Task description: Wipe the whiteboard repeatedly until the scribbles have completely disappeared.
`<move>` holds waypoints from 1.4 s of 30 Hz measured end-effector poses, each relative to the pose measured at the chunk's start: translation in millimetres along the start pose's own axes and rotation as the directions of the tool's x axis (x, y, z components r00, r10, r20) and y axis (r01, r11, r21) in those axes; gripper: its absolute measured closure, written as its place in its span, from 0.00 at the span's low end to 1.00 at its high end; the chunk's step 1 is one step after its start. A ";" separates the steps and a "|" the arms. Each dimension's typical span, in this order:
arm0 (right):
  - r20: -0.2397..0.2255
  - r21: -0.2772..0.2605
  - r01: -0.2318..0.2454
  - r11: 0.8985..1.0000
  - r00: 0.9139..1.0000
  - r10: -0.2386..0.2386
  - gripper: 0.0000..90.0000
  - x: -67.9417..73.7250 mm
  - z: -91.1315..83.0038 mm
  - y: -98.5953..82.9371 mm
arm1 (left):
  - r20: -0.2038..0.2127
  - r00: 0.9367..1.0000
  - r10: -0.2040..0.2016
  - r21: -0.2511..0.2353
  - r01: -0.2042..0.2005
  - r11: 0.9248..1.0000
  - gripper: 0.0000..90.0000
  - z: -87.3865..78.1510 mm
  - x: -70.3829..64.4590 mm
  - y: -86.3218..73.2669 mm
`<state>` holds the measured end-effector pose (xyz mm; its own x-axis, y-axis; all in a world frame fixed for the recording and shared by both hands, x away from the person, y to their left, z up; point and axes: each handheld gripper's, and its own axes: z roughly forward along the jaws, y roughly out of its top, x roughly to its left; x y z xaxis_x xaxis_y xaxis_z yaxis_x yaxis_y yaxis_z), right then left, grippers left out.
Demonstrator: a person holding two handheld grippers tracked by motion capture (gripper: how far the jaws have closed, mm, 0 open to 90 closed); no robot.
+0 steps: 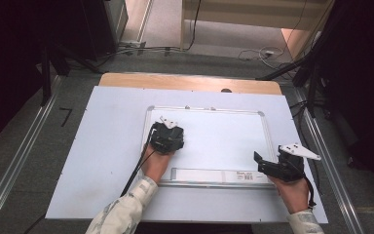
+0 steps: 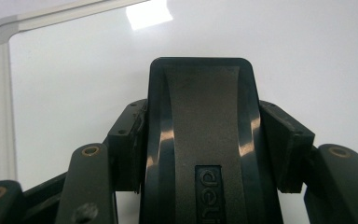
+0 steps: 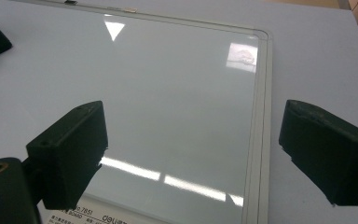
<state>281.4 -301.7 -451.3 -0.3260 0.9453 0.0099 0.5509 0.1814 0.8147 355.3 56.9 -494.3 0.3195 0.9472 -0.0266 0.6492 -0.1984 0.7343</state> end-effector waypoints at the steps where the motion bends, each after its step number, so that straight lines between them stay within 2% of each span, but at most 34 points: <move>1: 0.000 0.000 0.001 1.000 1.000 -0.001 0.07 -0.3 -0.1 -0.1 | 0.002 1.000 -0.001 0.000 0.001 1.000 0.46 1.9 -0.5 1.9; 7: 0.000 -0.003 -0.008 1.000 1.000 0.008 0.07 -2.6 -2.8 -1.1 | -0.009 1.000 -0.023 -0.004 0.023 1.000 0.46 13.8 8.1 13.9; 10: 0.001 -0.001 -0.007 1.000 1.000 0.007 0.07 -3.5 -3.6 -2.1 | -0.023 0.998 -0.058 -0.011 0.058 0.998 0.46 19.9 21.3 20.2; 14: 0.005 -0.001 -0.014 1.000 1.000 0.014 0.07 -4.9 -4.8 -3.0 | -0.076 0.991 -0.108 -0.013 0.107 0.994 0.46 27.0 47.6 28.9; 16: 0.004 -0.002 -0.015 1.000 1.000 0.015 0.07 -5.7 -5.4 -3.3 | -0.090 0.988 -0.126 -0.016 0.125 0.992 0.46 28.6 56.1 30.8; 18: 0.004 -0.003 -0.015 1.000 1.000 0.015 0.07 -6.2 -5.5 -3.4 | -0.091 0.987 -0.129 -0.016 0.128 0.992 0.46 28.5 60.3 31.0; 20: 0.004 -0.004 -0.016 1.000 1.000 0.016 0.07 -6.5 -5.3 -3.5 | -0.100 0.989 -0.111 -0.009 0.111 0.994 0.46 27.9 58.8 30.4; 30: 0.005 -0.002 -0.012 1.000 1.000 0.012 0.07 -4.6 -4.5 -3.2 | -0.085 0.993 -0.085 -0.004 0.085 0.996 0.46 15.5 49.2 17.8; 33: 0.005 -0.001 -0.008 1.000 1.000 0.008 0.07 -3.4 -4.0 -2.8 | -0.071 0.994 -0.080 -0.007 0.079 0.997 0.46 9.7 40.3 10.9; 36: 0.004 0.001 -0.004 1.000 1.000 0.004 0.07 -2.1 -2.8 -2.4 | -0.063 0.996 -0.057 -0.002 0.057 0.998 0.46 4.4 29.1 5.4; 42: 0.002 0.005 0.002 1.000 1.000 -0.002 0.07 0.6 -1.5 -1.9 | -0.062 0.997 -0.055 -0.002 0.055 0.999 0.46 -2.3 11.6 -2.0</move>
<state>279.0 -301.9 -451.9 -0.3262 0.9453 0.0071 0.5539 0.1850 0.8118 356.0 68.9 -494.5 0.2400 0.9705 -0.0244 0.6642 -0.1459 0.7332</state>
